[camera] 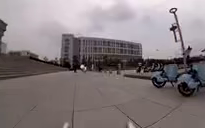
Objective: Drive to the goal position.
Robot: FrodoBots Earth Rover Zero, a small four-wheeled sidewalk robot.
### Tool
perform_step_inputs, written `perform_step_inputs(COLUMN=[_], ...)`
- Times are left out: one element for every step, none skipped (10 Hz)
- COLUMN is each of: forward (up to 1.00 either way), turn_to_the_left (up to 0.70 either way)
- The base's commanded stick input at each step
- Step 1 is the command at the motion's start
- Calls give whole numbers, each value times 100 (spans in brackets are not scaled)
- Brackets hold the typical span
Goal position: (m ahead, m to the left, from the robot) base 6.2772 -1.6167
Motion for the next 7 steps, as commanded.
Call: perform_step_inputs(forward=[85, 85, 85, 85, 85, 85, 85], turn_to_the_left=[0, 0, 0, 0, 0, 0, 0])
